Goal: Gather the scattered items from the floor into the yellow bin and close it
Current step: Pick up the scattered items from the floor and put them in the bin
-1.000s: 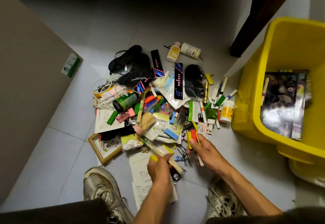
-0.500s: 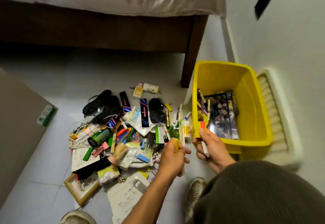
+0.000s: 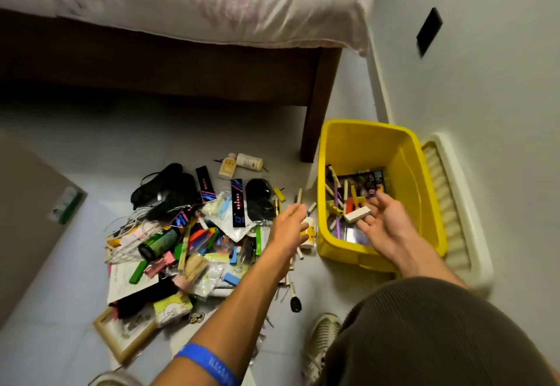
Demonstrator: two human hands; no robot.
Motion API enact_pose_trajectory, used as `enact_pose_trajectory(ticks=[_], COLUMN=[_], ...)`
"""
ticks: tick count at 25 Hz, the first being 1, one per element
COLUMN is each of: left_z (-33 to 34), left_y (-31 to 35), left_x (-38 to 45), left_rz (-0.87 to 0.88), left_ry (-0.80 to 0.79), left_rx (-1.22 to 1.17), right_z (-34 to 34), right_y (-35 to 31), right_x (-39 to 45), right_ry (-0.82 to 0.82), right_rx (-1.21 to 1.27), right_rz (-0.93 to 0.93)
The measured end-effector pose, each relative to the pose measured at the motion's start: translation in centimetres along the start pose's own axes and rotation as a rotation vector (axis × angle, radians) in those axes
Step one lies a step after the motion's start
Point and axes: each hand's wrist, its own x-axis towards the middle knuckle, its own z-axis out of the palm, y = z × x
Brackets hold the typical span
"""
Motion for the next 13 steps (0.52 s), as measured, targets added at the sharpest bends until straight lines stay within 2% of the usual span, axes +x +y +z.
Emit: enact_pose_trajectory(ticks=[3, 7, 10, 13], left_z=[-4.2, -8.5, -10.8, -11.7], left_y=[-2.3, -5.1, -6.9, -8.4], left_x=[-0.8, -1.1, -0.3, 1.7], left_rz=[-0.006, -0.044, -0.1, -0.097], left_ry=[0.139, 0.24, 0.308, 0.312], left_rx=[0.045, 0.138, 0.269, 0.404], right_z=[0.7, 2.3, 3.6, 3.5], right_y=[2.5, 5.2, 8.5, 13.5], right_x=[-0.5, -1.3, -1.4, 0.5], right_ry=[-0.01, -0.053, -0.147, -0.239], right_rx=[-0.062, -0.249, -0.51, -0.873], right_rz=[-0.045, -0.188, -0.251, -0.235])
